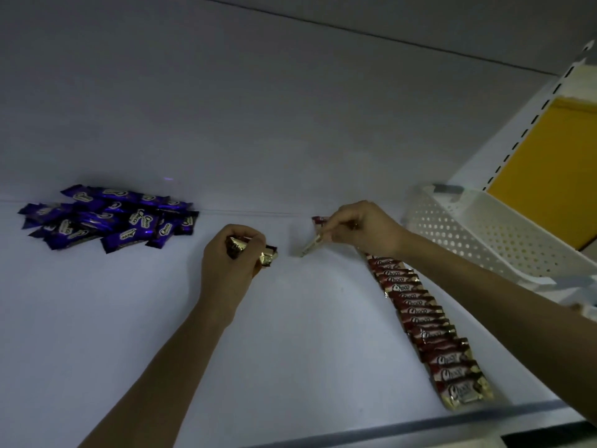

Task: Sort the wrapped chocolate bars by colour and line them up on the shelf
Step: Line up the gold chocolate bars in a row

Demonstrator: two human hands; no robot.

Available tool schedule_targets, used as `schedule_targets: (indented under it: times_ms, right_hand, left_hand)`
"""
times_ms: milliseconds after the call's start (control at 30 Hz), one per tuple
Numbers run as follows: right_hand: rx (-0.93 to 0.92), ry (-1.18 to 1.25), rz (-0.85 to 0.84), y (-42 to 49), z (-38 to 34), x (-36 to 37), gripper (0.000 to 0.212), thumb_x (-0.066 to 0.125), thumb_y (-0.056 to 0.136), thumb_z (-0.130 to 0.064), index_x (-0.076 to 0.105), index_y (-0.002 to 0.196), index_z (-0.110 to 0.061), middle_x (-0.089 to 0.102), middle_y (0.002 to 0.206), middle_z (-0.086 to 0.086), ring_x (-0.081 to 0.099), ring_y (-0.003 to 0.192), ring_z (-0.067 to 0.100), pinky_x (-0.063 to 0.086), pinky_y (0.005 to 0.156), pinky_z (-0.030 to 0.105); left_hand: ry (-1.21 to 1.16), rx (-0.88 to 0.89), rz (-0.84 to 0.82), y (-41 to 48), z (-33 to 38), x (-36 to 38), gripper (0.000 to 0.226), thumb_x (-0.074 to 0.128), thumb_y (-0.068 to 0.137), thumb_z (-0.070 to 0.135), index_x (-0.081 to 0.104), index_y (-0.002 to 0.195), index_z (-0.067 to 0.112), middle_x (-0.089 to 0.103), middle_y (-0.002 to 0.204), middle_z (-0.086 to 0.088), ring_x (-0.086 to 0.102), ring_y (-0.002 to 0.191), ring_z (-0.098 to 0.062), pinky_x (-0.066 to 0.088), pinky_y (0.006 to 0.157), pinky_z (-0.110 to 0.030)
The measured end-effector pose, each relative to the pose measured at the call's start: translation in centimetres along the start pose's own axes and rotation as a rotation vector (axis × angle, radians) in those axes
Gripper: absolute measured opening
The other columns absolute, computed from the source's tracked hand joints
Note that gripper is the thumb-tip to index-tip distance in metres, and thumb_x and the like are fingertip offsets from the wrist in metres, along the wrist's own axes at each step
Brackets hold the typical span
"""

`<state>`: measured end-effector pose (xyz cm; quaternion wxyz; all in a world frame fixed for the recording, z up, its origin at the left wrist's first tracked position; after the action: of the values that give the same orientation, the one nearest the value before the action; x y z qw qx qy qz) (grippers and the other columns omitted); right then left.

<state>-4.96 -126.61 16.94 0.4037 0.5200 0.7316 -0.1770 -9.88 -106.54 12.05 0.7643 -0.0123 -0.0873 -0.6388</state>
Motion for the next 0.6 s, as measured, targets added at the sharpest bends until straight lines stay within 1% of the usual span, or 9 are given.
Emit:
schedule_targets:
  times_ms: [67, 133, 200, 233, 333, 400, 433, 500, 600]
  right_hand:
    - [-0.081, -0.294, -0.103, -1.1, 1.0, 1.6, 0.022, 0.071, 0.080, -0.006, 0.076, 0.093, -0.023, 0.067, 0.080, -0.009, 0.058, 0.070, 0.006, 0.049, 0.068, 0.026]
    - [-0.092, -0.430, -0.186, -2.1, 1.9, 2.6, 0.029, 0.066, 0.082, -0.004, 0.076, 0.096, -0.027, 0.058, 0.076, -0.020, 0.050, 0.068, -0.002, 0.044, 0.065, 0.026]
    - [-0.071, -0.437, -0.182, -2.4, 2.1, 2.3, 0.029, 0.063, 0.082, -0.007, 0.075, 0.098, -0.027, 0.052, 0.075, -0.023, 0.047, 0.068, -0.006, 0.039, 0.065, 0.021]
    - [-0.050, -0.414, -0.148, -2.3, 2.1, 2.0, 0.026, 0.063, 0.082, -0.010, 0.075, 0.099, -0.026, 0.055, 0.077, -0.022, 0.047, 0.069, -0.006, 0.040, 0.066, 0.020]
    - [0.050, -0.358, -0.048, -1.4, 2.1, 1.7, 0.017, 0.064, 0.084, -0.021, 0.074, 0.097, -0.023, 0.065, 0.087, -0.011, 0.055, 0.074, -0.001, 0.049, 0.073, 0.027]
    - [0.099, -0.378, -0.086, -0.7, 2.5, 2.8, 0.014, 0.067, 0.083, -0.028, 0.075, 0.093, -0.022, 0.070, 0.090, -0.006, 0.060, 0.079, 0.008, 0.051, 0.076, 0.030]
    - [0.120, -0.394, -0.115, -0.4, 2.8, 3.3, 0.014, 0.069, 0.082, -0.030, 0.075, 0.092, -0.022, 0.069, 0.091, -0.004, 0.060, 0.079, 0.010, 0.050, 0.075, 0.029]
    - [0.173, -0.430, -0.116, 0.0, 3.3, 2.9, 0.014, 0.072, 0.079, -0.031, 0.074, 0.091, -0.024, 0.063, 0.091, -0.007, 0.055, 0.081, 0.009, 0.046, 0.074, 0.026]
    - [0.234, -0.546, -0.001, 0.9, 4.5, 0.7, 0.015, 0.072, 0.080, -0.030, 0.073, 0.094, -0.025, 0.051, 0.087, -0.009, 0.054, 0.093, 0.015, 0.039, 0.082, 0.028]
  left_hand:
    - [0.010, 0.001, -0.005, 0.0, -0.1, 0.0, 0.014, 0.059, 0.090, 0.000, 0.060, 0.082, 0.011, 0.058, 0.077, -0.006, 0.054, 0.046, 0.003, 0.037, 0.041, -0.009]
    - [0.016, 0.001, -0.008, 0.0, -0.3, 0.1, 0.015, 0.059, 0.090, 0.000, 0.060, 0.081, 0.013, 0.058, 0.077, -0.005, 0.055, 0.047, 0.003, 0.037, 0.041, -0.009]
    - [0.027, -0.001, -0.006, -0.1, -0.4, 0.2, 0.016, 0.059, 0.089, 0.000, 0.060, 0.081, 0.014, 0.059, 0.078, -0.004, 0.055, 0.048, 0.004, 0.037, 0.041, -0.008]
    - [0.028, 0.001, -0.005, -0.1, -0.4, 0.2, 0.016, 0.059, 0.089, 0.000, 0.060, 0.082, 0.014, 0.059, 0.078, -0.004, 0.056, 0.048, 0.004, 0.037, 0.041, -0.008]
    - [0.022, 0.008, -0.010, -0.2, -0.2, 0.3, 0.017, 0.059, 0.089, -0.001, 0.060, 0.081, 0.014, 0.059, 0.078, -0.004, 0.057, 0.048, 0.003, 0.037, 0.041, -0.008]
    - [0.017, 0.007, -0.013, -0.2, -0.2, 0.3, 0.016, 0.059, 0.089, -0.001, 0.060, 0.082, 0.013, 0.059, 0.077, -0.005, 0.056, 0.048, 0.003, 0.037, 0.041, -0.008]
    - [0.016, 0.005, -0.015, -0.3, -0.3, 0.4, 0.015, 0.059, 0.089, -0.002, 0.060, 0.083, 0.012, 0.059, 0.078, -0.005, 0.056, 0.048, 0.003, 0.037, 0.041, -0.008]
    - [0.017, 0.005, -0.017, -0.2, -0.4, 0.4, 0.013, 0.060, 0.088, -0.001, 0.060, 0.084, 0.011, 0.060, 0.079, -0.005, 0.058, 0.051, 0.004, 0.038, 0.041, -0.008]
    - [0.024, 0.004, -0.010, 0.1, -0.7, 0.4, 0.013, 0.061, 0.088, 0.000, 0.061, 0.084, 0.013, 0.061, 0.080, -0.003, 0.060, 0.055, 0.004, 0.039, 0.042, -0.009]
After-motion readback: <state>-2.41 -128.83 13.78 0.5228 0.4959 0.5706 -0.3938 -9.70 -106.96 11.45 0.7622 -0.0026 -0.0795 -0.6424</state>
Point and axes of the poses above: each hand's wrist, its own y-axis towards the middle knuckle, its own x-axis out of the palm, z = x × y, the point moved 10 cm from there along y, towards the middle knuckle
